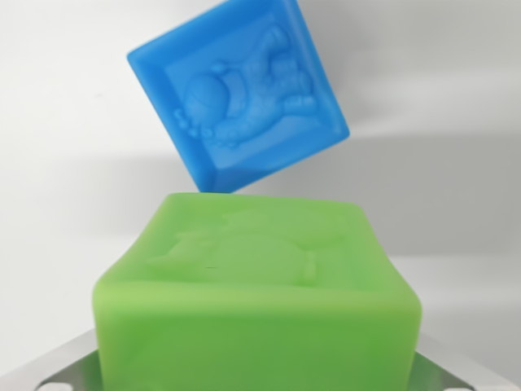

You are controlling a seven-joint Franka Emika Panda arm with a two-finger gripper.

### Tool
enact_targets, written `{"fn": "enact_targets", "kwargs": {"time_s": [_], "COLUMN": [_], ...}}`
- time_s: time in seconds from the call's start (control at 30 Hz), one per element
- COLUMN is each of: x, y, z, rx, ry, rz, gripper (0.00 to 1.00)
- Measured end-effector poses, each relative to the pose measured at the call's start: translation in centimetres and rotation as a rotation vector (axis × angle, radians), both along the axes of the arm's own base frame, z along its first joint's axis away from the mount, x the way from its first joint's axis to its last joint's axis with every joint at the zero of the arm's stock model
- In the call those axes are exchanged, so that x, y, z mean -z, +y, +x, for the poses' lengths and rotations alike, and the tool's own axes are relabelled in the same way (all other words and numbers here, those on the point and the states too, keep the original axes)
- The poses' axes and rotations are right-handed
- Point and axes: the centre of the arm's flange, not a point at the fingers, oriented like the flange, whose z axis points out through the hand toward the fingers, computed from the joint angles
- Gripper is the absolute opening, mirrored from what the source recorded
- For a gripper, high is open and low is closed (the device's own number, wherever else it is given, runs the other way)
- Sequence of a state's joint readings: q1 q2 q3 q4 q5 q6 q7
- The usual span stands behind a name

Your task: Stack cube

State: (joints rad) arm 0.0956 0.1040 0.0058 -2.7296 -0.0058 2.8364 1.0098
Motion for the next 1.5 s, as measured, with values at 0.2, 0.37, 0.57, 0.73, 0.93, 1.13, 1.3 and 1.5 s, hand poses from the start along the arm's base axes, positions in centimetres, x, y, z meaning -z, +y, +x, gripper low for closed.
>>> {"fn": "enact_targets", "kwargs": {"time_s": [0.2,0.37,0.57,0.73,0.93,1.13,1.3,1.5], "x": [-0.6,-1.2,-1.9,-2.4,-3.1,-3.6,-3.2,-0.8], "y": [0.1,0.1,0.2,0.2,0.3,0.3,0.3,0.3], "z": [1.0,1.8,2.8,3.6,4.5,5.4,5.7,5.6], "rx": [-0.059,-0.113,-0.175,-0.224,-0.281,-0.336,-0.353,-0.353], "ry": [0.000,0.000,0.001,0.000,-0.001,0.000,0.001,0.012], "rz": [0.000,-0.001,-0.001,-0.001,-0.001,-0.002,-0.001,0.000], "gripper": [0.00,0.00,0.00,0.00,0.00,0.00,0.00,0.00]}}
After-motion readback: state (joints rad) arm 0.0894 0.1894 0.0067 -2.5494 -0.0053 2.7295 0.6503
